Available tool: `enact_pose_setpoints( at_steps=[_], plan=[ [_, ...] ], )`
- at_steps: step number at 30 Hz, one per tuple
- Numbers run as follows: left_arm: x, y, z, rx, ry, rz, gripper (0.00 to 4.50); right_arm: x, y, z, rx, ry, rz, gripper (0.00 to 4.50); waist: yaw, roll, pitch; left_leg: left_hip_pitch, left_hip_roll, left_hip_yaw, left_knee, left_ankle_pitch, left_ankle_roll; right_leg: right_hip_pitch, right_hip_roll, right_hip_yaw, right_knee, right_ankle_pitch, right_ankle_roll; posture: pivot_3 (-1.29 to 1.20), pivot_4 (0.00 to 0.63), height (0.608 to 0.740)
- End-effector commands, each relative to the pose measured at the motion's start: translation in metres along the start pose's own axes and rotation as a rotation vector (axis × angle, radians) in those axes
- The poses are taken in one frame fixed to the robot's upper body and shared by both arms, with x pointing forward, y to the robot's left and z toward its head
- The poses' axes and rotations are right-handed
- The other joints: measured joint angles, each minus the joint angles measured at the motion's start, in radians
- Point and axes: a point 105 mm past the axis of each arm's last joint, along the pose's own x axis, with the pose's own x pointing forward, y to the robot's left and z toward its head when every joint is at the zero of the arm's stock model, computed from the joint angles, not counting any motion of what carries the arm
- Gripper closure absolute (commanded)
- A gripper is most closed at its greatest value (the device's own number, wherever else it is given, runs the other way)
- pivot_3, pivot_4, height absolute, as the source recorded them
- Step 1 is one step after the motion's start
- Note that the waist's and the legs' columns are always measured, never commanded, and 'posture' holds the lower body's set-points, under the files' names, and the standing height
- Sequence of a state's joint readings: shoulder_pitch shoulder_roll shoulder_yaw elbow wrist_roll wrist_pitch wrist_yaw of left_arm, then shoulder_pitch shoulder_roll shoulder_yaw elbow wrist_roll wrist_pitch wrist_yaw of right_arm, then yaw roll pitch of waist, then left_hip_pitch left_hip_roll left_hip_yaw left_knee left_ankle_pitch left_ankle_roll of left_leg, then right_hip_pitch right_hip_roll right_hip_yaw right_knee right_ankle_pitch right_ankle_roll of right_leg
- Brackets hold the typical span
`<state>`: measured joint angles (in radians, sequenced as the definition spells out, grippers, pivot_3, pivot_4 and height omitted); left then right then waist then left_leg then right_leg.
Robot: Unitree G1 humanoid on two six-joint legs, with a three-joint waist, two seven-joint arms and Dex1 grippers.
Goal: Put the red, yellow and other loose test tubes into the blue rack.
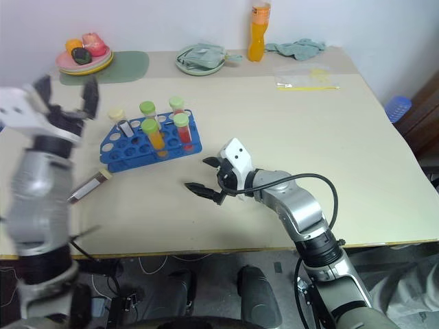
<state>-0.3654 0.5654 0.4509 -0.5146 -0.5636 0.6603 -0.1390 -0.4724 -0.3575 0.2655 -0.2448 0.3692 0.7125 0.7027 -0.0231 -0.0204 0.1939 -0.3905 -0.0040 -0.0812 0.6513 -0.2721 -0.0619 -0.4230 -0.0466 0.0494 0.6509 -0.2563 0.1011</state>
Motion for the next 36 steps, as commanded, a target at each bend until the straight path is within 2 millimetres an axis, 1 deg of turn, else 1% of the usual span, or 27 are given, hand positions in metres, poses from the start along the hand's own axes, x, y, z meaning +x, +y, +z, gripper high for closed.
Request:
enact_pose_setpoints(
  at_steps=[1,2,3,4,5,7,8,9,11,13,18,22,25,28,29,30,31,32,33,34,36],
  plan=[
    [-0.027,0.013,-0.024,0.070,0.380,-0.147,0.06,0.001,0.006,0.013,-0.035,-0.048,0.031,0.00,-0.012,0.000,0.000,0.000,0.000,0.000,0.000,0.000,0.000,0.000,0.000,0.000,0.000,0.000,0.000,0.00,0.150,0.740],
    [-0.037,0.034,-0.032,0.068,0.503,-0.120,0.06,0.002,0.006,0.013,-0.037,-0.048,0.039,0.00,-0.021,0.001,0.001,0.000,0.000,-0.001,-0.001,0.000,0.000,0.000,0.001,0.000,0.000,0.000,0.000,0.00,0.150,0.740],
    [-0.044,0.050,-0.037,0.075,0.594,-0.105,0.06,0.004,0.006,0.014,-0.040,-0.049,0.045,0.00,-0.024,0.001,0.001,0.001,0.000,0.000,-0.002,0.000,0.000,0.000,0.001,0.000,0.000,0.000,0.000,0.00,0.150,0.740],
    [-0.048,0.058,-0.039,0.076,0.644,-0.096,0.06,0.005,0.006,0.014,-0.041,-0.049,0.049,0.00,-0.028,0.001,0.001,0.001,0.000,0.000,-0.002,0.000,0.000,-0.001,0.001,0.000,0.001,-0.001,-0.001,0.00,0.150,0.740],
    [-0.049,0.060,-0.040,0.110,0.677,-0.122,0.06,0.005,0.006,0.014,-0.043,-0.048,0.053,0.00,-0.028,0.001,0.001,0.001,0.001,0.000,-0.003,0.000,0.000,-0.001,0.002,0.000,0.002,-0.001,-0.001,0.00,0.150,0.740],
    [-0.061,0.063,-0.055,0.188,0.874,-0.168,0.06,0.007,0.007,0.014,-0.050,-0.048,0.058,0.00,-0.026,0.000,0.001,0.001,0.001,0.000,-0.003,0.000,0.000,-0.002,0.002,0.000,0.002,-0.001,-0.002,0.00,0.150,0.740],
    [-0.069,0.064,-0.065,0.210,0.994,-0.203,0.06,0.007,0.007,0.014,-0.052,-0.049,0.060,0.00,-0.023,0.000,0.001,0.001,0.001,-0.001,-0.003,0.000,0.000,-0.002,0.002,-0.001,0.002,-0.001,-0.002,0.00,0.150,0.740],
    [-0.074,0.066,-0.072,0.217,1.073,-0.220,0.06,0.008,0.007,0.014,-0.052,-0.049,0.062,0.00,-0.020,0.000,0.001,0.001,0.001,0.000,-0.003,0.000,0.000,-0.001,0.001,0.000,0.001,-0.001,-0.002,0.00,0.150,0.740],
    [-0.081,0.067,-0.083,0.229,1.184,-0.278,0.06,0.009,0.008,0.014,-0.053,-0.051,0.067,0.00,-0.020,0.001,0.002,0.001,0.001,0.001,-0.003,0.000,0.000,-0.001,0.000,0.000,0.001,-0.001,-0.002,0.00,0.150,0.740],
    [-0.083,0.064,-0.093,0.215,1.240,-0.345,0.06,0.010,0.009,0.014,-0.053,-0.052,0.072,0.00,-0.021,0.001,0.002,0.001,0.001,0.001,-0.004,0.000,0.000,-0.001,0.001,0.000,0.001,-0.001,-0.002,0.00,0.150,0.740],
    [-0.073,0.068,-0.119,0.236,1.317,-0.408,0.06,0.010,0.010,0.013,-0.048,-0.056,0.065,0.00,-0.021,0.001,0.002,0.000,0.001,0.001,-0.004,0.000,0.000,-0.003,0.002,0.000,0.001,-0.001,-0.002,0.00,0.150,0.740],
    [-0.061,0.068,-0.133,0.233,1.355,-0.442,0.06,0.009,0.009,0.012,-0.041,-0.057,0.050,0.00,-0.021,0.000,0.001,-0.001,0.001,0.001,-0.003,0.000,0.000,-0.003,0.001,0.000,0.001,-0.001,-0.002,0.00,0.150,0.740],
    [-0.057,0.065,-0.141,0.250,1.379,-0.487,0.06,0.008,0.009,0.011,-0.037,-0.058,0.040,0.00,-0.022,0.000,0.001,-0.001,0.001,0.001,-0.003,0.000,0.000,-0.003,0.001,0.000,0.001,-0.001,-0.002,0.00,0.150,0.740],
    [-0.055,0.067,-0.146,0.268,1.403,-0.507,0.86,0.007,0.008,0.011,-0.035,-0.058,0.031,0.00,-0.022,0.000,0.001,-0.001,0.001,0.001,-0.003,0.000,0.000,-0.004,0.001,0.000,0.002,-0.001,-0.002,0.00,0.150,0.740],
    [-0.055,0.068,-0.146,0.269,1.408,-0.510,1.37,0.007,0.008,0.011,-0.035,-0.058,0.029,0.00,-0.023,0.000,0.001,-0.001,0.001,0.001,-0.003,0.000,0.000,-0.004,0.001,0.000,0.002,-0.001,-0.002,0.00,0.150,0.740],
    [-0.055,0.069,-0.146,0.269,1.410,-0.510,1.79,0.007,0.008,0.011,-0.034,-0.058,0.028,0.00,-0.022,0.000,0.001,-0.001,0.001,0.001,-0.003,0.000,0.000,-0.004,0.001,0.000,0.002,-0.001,-0.002,0.00,0.150,0.740],
    [-0.054,0.071,-0.146,0.270,1.412,-0.509,2.35,0.007,0.008,0.011,-0.034,-0.058,0.027,0.00,-0.022,0.000,0.001,-0.001,0.001,0.001,-0.002,0.000,0.000,-0.004,0.001,0.000,0.002,-0.001,-0.002,0.00,0.150,0.740],
    [-0.054,0.072,-0.145,0.274,1.412,-0.508,2.73,0.007,0.008,0.011,-0.034,-0.057,0.027,0.00,-0.022,0.000,0.001,-0.001,0.001,0.001,-0.002,0.000,0.000,-0.004,0.001,0.000,0.002,-0.001,-0.002,0.00,0.150,0.740],
    [-0.055,0.074,-0.143,0.286,1.410,-0.518,3.26,0.007,0.008,0.011,-0.034,-0.057,0.027,0.00,-0.022,0.000,0.001,-0.001,0.001,0.001,-0.002,0.000,0.000,-0.004,0.001,0.000,0.002,-0.001,-0.002,0.00,0.150,0.740],
    [-0.057,0.074,-0.141,0.292,1.408,-0.538,3.67,0.007,0.008,0.011,-0.034,-0.056,0.027,0.00,-0.023,0.000,0.001,-0.001,0.001,0.001,-0.002,0.000,0.000,-0.004,0.001,0.000,0.003,-0.001,-0.002,0.00,0.150,0.740],
    [-0.064,0.072,-0.131,0.320,1.391,-0.614,3.71,0.007,0.008,0.011,-0.039,-0.055,0.028,0.00,-0.026,0.000,0.001,-0.001,0.001,0.001,-0.002,0.000,0.000,-0.004,0.001,0.000,0.003,-0.001,-0.002,0.00,0.150,0.740]
  ],
)
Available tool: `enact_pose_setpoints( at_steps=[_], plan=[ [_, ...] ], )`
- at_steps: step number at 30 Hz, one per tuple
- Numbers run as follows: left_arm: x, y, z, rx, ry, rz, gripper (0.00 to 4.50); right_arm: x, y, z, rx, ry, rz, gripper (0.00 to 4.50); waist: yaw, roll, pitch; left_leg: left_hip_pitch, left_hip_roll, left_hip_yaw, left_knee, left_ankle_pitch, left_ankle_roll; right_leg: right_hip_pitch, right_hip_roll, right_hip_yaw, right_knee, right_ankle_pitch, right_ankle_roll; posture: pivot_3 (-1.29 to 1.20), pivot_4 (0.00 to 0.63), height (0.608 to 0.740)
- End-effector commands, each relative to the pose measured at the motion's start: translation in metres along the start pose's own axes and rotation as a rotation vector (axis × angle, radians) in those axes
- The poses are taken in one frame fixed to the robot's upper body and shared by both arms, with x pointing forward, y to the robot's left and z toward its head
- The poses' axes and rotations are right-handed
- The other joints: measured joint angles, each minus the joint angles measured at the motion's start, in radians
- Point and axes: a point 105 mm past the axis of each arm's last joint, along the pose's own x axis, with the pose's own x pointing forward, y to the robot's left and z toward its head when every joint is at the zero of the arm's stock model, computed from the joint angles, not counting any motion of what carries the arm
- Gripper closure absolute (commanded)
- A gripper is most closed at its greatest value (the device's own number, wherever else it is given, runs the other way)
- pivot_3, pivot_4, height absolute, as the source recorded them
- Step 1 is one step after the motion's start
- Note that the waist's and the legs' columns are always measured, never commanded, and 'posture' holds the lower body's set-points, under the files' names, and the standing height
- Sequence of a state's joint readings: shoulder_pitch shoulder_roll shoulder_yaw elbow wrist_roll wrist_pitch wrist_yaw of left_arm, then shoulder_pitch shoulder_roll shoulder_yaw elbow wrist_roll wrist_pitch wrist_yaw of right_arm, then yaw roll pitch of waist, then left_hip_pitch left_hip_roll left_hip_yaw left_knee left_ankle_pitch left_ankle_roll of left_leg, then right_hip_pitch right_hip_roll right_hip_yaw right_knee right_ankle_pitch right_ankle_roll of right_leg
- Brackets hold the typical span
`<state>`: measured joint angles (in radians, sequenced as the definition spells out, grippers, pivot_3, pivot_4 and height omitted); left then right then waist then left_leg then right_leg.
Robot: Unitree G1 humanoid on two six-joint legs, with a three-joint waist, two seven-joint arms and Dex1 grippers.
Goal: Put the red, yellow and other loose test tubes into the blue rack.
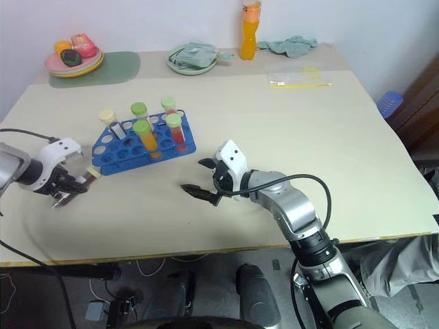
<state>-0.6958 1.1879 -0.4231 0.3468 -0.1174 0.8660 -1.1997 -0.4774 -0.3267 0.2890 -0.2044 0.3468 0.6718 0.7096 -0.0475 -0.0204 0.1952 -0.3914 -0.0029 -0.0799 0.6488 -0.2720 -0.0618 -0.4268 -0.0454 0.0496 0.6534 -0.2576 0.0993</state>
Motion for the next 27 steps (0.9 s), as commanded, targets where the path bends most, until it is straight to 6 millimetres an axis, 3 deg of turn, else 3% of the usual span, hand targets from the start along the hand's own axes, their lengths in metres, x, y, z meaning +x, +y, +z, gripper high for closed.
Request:
enact_pose_setpoints(
  at_steps=[1,4,8,11,13,17,20,23,27],
  plan=[
    [-0.022,-0.005,-0.006,0.106,-0.015,-0.026,3.71,-0.002,0.005,0.013,-0.040,-0.044,0.011,0.00,-0.005,0.000,0.000,0.000,0.000,0.000,0.000,0.000,0.000,0.000,0.000,0.000,0.000,0.000,0.000,0.00,0.150,0.740],
    [-0.037,-0.021,-0.004,0.255,-0.117,-0.067,3.71,-0.003,0.005,0.013,-0.041,-0.042,0.014,0.00,-0.011,0.000,0.000,0.000,0.001,0.000,-0.001,0.000,0.000,-0.001,0.000,0.001,0.000,0.000,0.000,0.00,0.150,0.740],
    [-0.061,-0.061,0.023,0.407,-0.528,-0.149,3.71,-0.003,0.005,0.012,-0.037,-0.038,0.024,0.00,0.001,0.001,0.000,0.000,0.002,0.001,0.000,0.000,0.000,-0.001,-0.002,0.000,0.000,0.000,0.000,0.00,0.150,0.740],
    [-0.084,-0.063,0.063,0.308,-0.945,0.045,3.71,-0.003,0.006,0.012,-0.038,-0.037,0.030,0.00,0.020,0.000,0.000,-0.001,0.002,0.000,0.001,0.000,0.000,0.001,-0.003,0.000,-0.001,0.000,0.000,0.00,0.150,0.740],
    [-0.091,-0.055,0.081,0.156,-1.104,0.157,3.71,-0.003,0.005,0.013,-0.040,-0.036,0.032,0.00,0.030,-0.002,-0.001,-0.001,0.001,0.000,0.004,0.000,0.000,0.001,-0.002,-0.001,0.000,0.000,0.000,0.00,0.150,0.740],
    [-0.107,-0.055,0.106,0.026,-1.346,0.462,3.71,-0.004,0.005,0.012,-0.040,-0.033,0.036,0.00,0.031,-0.002,-0.002,0.000,0.000,-0.001,0.005,0.000,0.000,0.003,-0.002,0.000,0.001,0.001,0.001,0.00,0.150,0.740],
    [-0.100,-0.060,0.110,-0.117,-1.453,0.621,3.71,-0.003,0.005,0.013,-0.038,-0.033,0.037,0.00,0.029,-0.002,-0.002,0.000,0.000,0.000,0.005,0.000,0.000,0.002,-0.002,0.000,0.001,0.001,0.001,0.00,0.150,0.740],
    [-0.080,-0.067,0.107,-0.219,-1.466,0.709,3.71,-0.002,0.005,0.014,-0.038,-0.035,0.037,0.00,0.029,-0.002,-0.002,0.001,0.000,0.000,0.005,0.000,0.000,0.002,-0.002,0.001,0.000,0.001,0.001,0.00,0.150,0.740],
    [-0.039,-0.082,0.102,-0.273,-1.397,0.860,3.71,-0.002,0.004,0.015,-0.046,-0.034,0.032,0.00,0.033,-0.002,-0.002,0.000,-0.001,0.000,0.005,0.000,0.000,0.002,-0.002,0.001,0.000,0.002,0.001,0.00,0.150,0.740]
  ],
)
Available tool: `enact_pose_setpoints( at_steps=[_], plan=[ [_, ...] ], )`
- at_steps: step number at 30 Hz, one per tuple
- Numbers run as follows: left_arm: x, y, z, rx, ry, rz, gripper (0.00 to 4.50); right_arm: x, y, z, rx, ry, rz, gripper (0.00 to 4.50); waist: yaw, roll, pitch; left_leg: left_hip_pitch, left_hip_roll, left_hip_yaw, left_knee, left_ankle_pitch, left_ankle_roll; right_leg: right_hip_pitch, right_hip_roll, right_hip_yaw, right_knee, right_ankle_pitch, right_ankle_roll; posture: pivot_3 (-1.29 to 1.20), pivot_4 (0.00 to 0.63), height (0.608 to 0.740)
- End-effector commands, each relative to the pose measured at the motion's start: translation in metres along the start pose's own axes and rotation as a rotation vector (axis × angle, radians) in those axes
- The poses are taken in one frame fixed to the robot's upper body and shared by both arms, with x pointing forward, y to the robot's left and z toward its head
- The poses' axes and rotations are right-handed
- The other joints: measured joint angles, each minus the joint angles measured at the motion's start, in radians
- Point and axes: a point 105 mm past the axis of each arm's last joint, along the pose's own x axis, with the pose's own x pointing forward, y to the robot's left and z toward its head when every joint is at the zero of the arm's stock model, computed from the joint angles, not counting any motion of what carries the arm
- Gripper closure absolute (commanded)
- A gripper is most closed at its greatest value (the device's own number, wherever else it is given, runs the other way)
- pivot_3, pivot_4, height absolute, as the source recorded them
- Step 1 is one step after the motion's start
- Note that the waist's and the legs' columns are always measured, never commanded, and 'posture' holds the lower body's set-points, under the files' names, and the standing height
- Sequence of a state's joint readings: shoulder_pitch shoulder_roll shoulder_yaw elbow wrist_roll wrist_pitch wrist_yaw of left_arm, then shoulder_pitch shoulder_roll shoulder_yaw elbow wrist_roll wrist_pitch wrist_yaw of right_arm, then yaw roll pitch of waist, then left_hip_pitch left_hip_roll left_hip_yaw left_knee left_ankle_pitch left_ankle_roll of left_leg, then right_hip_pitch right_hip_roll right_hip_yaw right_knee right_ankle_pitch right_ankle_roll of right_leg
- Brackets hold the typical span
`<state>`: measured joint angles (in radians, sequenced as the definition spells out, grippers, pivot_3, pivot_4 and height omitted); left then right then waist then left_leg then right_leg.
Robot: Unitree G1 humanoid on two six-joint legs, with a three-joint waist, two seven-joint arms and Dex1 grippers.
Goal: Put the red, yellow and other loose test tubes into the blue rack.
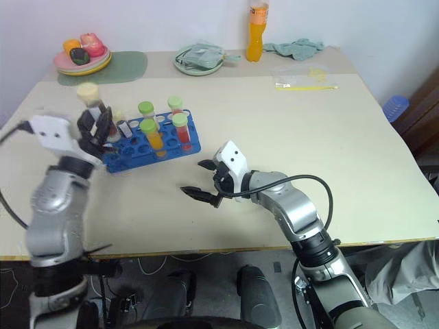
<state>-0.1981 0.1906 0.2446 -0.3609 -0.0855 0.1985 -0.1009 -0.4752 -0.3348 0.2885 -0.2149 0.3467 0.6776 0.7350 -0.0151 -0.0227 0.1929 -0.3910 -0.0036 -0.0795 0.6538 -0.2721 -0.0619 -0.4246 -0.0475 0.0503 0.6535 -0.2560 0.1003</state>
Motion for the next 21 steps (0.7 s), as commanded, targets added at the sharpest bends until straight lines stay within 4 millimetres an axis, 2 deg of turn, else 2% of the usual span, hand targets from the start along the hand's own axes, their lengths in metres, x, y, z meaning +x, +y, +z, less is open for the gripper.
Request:
enact_pose_setpoints(
  at_steps=[1,7,13,21],
  plan=[
    [-0.006,-0.008,-0.008,0.109,-0.048,0.091,3.71,0.000,0.001,0.015,-0.042,-0.039,0.008,0.00,0.002,0.000,0.000,0.000,0.000,0.000,0.000,0.000,0.000,0.000,0.000,0.000,0.000,0.000,0.000,0.00,0.150,0.740],
    [0.004,-0.015,-0.023,0.120,-0.015,0.104,3.71,0.001,0.001,0.016,-0.040,-0.043,0.003,0.00,0.001,0.000,0.000,0.000,0.000,0.000,0.000,0.000,0.000,0.000,0.001,0.000,0.000,0.000,0.000,0.00,0.150,0.740],
    [0.012,-0.024,-0.038,0.048,0.037,0.059,3.71,0.001,0.003,0.016,-0.033,-0.048,0.000,0.00,-0.001,0.000,0.000,0.000,0.000,0.000,0.000,0.000,0.000,0.000,0.001,0.000,0.000,0.000,0.000,0.00,0.150,0.740],
    [0.006,-0.026,-0.044,-0.022,0.073,0.073,3.71,0.001,0.004,0.015,-0.024,-0.051,-0.006,0.00,0.002,0.000,0.000,0.000,0.000,0.000,0.000,0.000,0.000,0.000,0.000,0.000,0.000,0.000,0.000,0.00,0.150,0.740]
  ],
)
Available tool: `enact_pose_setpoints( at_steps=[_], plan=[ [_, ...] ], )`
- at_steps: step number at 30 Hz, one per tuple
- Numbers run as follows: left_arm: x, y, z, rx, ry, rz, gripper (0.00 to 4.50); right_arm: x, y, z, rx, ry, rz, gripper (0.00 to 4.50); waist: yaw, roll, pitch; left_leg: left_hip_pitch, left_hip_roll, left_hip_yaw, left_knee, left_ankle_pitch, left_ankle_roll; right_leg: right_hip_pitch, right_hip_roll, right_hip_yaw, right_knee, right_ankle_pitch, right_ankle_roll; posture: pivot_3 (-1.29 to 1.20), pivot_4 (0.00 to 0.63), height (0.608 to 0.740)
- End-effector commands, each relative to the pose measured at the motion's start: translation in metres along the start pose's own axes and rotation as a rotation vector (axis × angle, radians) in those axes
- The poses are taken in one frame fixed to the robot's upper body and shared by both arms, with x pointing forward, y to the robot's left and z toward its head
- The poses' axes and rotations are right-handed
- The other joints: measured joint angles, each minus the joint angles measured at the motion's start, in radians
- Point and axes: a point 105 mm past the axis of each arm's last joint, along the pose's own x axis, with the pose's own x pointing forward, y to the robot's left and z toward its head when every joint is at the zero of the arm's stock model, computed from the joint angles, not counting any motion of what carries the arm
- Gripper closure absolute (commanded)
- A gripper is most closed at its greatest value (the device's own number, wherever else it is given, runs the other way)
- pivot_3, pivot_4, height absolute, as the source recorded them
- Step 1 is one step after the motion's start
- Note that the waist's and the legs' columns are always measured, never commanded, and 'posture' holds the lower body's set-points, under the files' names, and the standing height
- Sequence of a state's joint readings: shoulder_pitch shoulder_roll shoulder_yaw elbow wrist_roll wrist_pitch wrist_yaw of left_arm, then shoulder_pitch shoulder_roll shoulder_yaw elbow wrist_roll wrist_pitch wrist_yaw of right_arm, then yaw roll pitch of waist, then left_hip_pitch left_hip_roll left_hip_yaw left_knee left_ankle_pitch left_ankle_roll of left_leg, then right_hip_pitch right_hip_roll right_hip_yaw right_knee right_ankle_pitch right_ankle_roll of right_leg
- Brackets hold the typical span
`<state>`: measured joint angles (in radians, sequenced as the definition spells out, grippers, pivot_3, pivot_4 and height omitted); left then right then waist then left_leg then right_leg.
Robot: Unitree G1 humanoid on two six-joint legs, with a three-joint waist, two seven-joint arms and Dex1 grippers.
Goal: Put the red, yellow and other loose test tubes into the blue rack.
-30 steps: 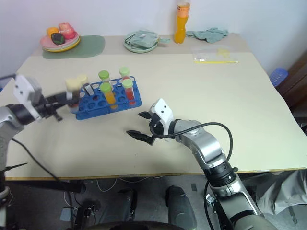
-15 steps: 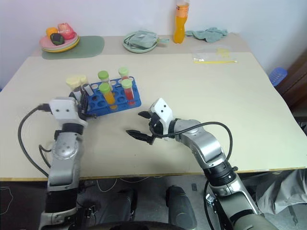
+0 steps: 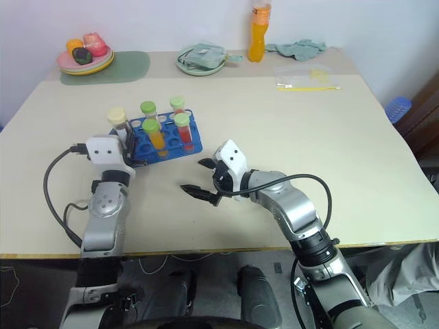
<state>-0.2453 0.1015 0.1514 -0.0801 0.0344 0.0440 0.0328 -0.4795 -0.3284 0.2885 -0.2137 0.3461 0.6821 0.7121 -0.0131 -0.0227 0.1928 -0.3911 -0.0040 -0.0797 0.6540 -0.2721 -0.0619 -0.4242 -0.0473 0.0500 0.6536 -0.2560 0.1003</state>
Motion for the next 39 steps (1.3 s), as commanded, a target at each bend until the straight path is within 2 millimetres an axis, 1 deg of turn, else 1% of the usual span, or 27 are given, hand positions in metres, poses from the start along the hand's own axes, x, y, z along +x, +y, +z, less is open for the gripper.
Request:
enact_pose_setpoints(
  at_steps=[1,5,7,8,9,11,13,15,17,18,19,20,21,22,24,26,27,29,32,35,39],
  plan=[
    [-0.003,0.000,0.007,-0.036,-0.024,0.009,3.71,0.000,0.006,0.013,-0.025,-0.049,0.015,0.00,0.000,0.000,0.000,0.000,0.000,0.000,0.000,0.000,0.000,0.000,0.000,0.000,0.000,0.000,0.000,0.00,0.150,0.740],
    [-0.007,0.002,0.003,-0.045,-0.020,0.017,3.71,0.000,0.006,0.013,-0.027,-0.050,0.020,0.00,-0.001,0.000,0.000,0.000,0.000,0.000,0.000,0.000,0.000,0.000,0.000,0.000,0.000,0.000,0.000,0.00,0.150,0.740],
    [-0.008,0.002,0.002,-0.049,-0.020,0.022,2.64,0.000,0.006,0.013,-0.029,-0.050,0.022,0.00,-0.001,0.000,0.000,0.000,0.000,0.000,0.000,0.000,0.000,0.000,0.000,0.000,0.000,0.000,0.000,0.00,0.150,0.740],
    [-0.008,0.004,0.004,-0.050,-0.033,0.029,2.21,0.000,0.006,0.014,-0.032,-0.051,0.022,0.00,-0.001,0.000,0.000,0.000,0.000,0.000,0.000,0.000,0.000,0.000,0.000,0.000,0.000,0.000,0.000,0.00,0.150,0.740],
    [-0.009,0.004,0.007,-0.047,-0.051,0.031,1.66,-0.001,0.005,0.014,-0.032,-0.053,0.021,0.00,-0.001,0.000,0.000,0.000,0.000,0.000,0.000,0.000,0.000,0.000,0.000,0.000,0.000,0.000,0.000,0.00,0.150,0.740],
    [-0.011,0.008,0.020,-0.072,-0.110,0.030,0.69,-0.002,0.004,0.017,-0.032,-0.063,0.021,0.00,-0.001,0.000,0.000,0.000,0.000,0.000,0.000,0.000,0.000,0.000,0.000,0.000,0.000,0.000,0.000,0.00,0.150,0.740],
    [-0.017,0.016,0.035,-0.087,-0.167,0.023,0.69,-0.006,0.003,0.023,-0.037,-0.078,0.031,0.00,-0.004,0.000,0.000,0.000,0.000,0.000,0.000,0.000,0.000,0.000,0.000,0.000,0.000,0.000,0.000,0.00,0.150,0.740],
    [-0.027,0.027,0.050,-0.085,-0.205,0.003,0.69,-0.013,0.002,0.031,-0.050,-0.090,0.053,0.00,-0.005,0.000,0.000,0.000,0.000,0.000,-0.001,0.000,0.000,0.000,0.000,0.000,0.000,0.000,0.000,0.00,0.150,0.740],
    [-0.035,0.035,0.060,-0.088,-0.219,-0.016,0.69,-0.021,0.000,0.034,-0.062,-0.091,0.069,0.00,-0.005,0.000,0.000,0.000,0.001,0.000,-0.001,0.000,0.000,0.000,0.000,0.000,0.000,0.000,0.000,0.00,0.150,0.740],
    [-0.042,0.044,0.066,-0.093,-0.218,-0.025,0.69,-0.027,-0.003,0.035,-0.072,-0.086,0.072,0.00,-0.004,0.000,0.000,0.000,0.001,0.000,-0.001,0.000,0.000,0.000,0.000,0.000,-0.001,0.000,0.000,0.00,0.150,0.740],
    [-0.051,0.057,0.070,-0.088,-0.196,-0.054,0.69,-0.036,-0.012,0.036,-0.085,-0.072,0.054,0.00,-0.004,0.000,0.000,0.000,0.001,0.000,-0.001,0.000,0.000,0.000,0.000,0.000,-0.001,0.000,0.000,0.00,0.150,0.740],
    [-0.058,0.061,0.074,-0.085,-0.180,-0.082,0.69,-0.046,-0.019,0.036,-0.093,-0.062,0.040,0.00,-0.006,0.000,0.000,0.000,0.001,0.000,-0.001,0.000,0.000,0.000,0.000,0.000,-0.001,0.000,0.000,0.00,0.150,0.740],
    [-0.067,0.067,0.074,-0.057,-0.133,-0.137,0.69,-0.056,-0.029,0.037,-0.099,-0.052,0.009,0.00,-0.005,0.000,0.000,0.000,0.001,0.000,-0.001,0.000,0.000,0.000,0.000,0.000,-0.001,0.000,0.000,0.00,0.150,0.740],
    [-0.077,0.075,0.069,0.000,-0.063,-0.179,0.69,-0.067,-0.040,0.037,-0.102,-0.041,-0.037,0.00,-0.005,0.000,0.000,0.000,0.001,0.000,-0.001,0.000,0.000,0.000,0.000,0.000,-0.001,0.000,0.000,0.00,0.150,0.740],
    [-0.092,0.100,0.052,0.117,0.110,-0.176,0.69,-0.089,-0.065,0.031,-0.105,-0.009,-0.160,0.00,-0.005,0.000,0.000,0.000,0.001,0.000,-0.002,0.000,0.000,0.000,0.000,0.000,-0.002,0.000,0.000,0.00,0.150,0.740],
    [-0.103,0.110,0.043,0.135,0.213,-0.194,0.69,-0.110,-0.083,0.023,-0.103,0.030,-0.236,0.00,-0.003,0.001,0.000,0.001,0.001,0.001,-0.002,0.000,0.000,0.001,0.001,0.000,-0.003,-0.001,-0.001,0.00,0.150,0.740],
    [-0.107,0.112,0.039,0.130,0.251,-0.219,0.69,-0.117,-0.087,0.019,-0.097,0.043,-0.251,0.00,0.000,0.000,0.000,0.001,0.001,0.001,-0.002,0.000,0.000,0.002,0.001,0.000,-0.004,-0.001,-0.001,0.00,0.150,0.740],
    [-0.112,0.111,0.033,0.142,0.294,-0.268,0.69,-0.128,-0.090,0.010,-0.085,0.072,-0.259,0.00,0.001,0.000,0.000,0.001,0.001,0.001,-0.002,0.000,0.000,0.003,0.001,0.000,-0.005,-0.001,-0.001,0.00,0.150,0.740],
    [-0.113,0.110,0.025,0.148,0.338,-0.301,0.69,-0.139,-0.092,-0.002,-0.094,0.115,-0.253,0.00,-0.002,0.000,0.000,0.001,0.001,0.001,-0.002,0.000,0.000,0.004,0.001,0.000,-0.005,-0.001,-0.001,0.00,0.150,0.740],
    [-0.116,0.110,0.018,0.148,0.367,-0.321,0.69,-0.144,-0.094,-0.008,-0.089,0.123,-0.258,0.00,-0.009,0.001,0.000,0.002,0.002,0.001,-0.003,0.000,0.000,0.004,0.001,0.000,-0.005,-0.001,-0.001,0.00,0.150,0.740],
    [-0.117,0.109,0.014,0.145,0.374,-0.319,0.69,-0.140,-0.091,-0.015,-0.093,0.133,-0.251,0.00,-0.008,0.001,0.000,0.003,0.002,0.002,-0.004,0.000,0.000,0.003,0.002,0.000,-0.005,-0.001,-0.001,0.00,0.150,0.740]
  ],
)
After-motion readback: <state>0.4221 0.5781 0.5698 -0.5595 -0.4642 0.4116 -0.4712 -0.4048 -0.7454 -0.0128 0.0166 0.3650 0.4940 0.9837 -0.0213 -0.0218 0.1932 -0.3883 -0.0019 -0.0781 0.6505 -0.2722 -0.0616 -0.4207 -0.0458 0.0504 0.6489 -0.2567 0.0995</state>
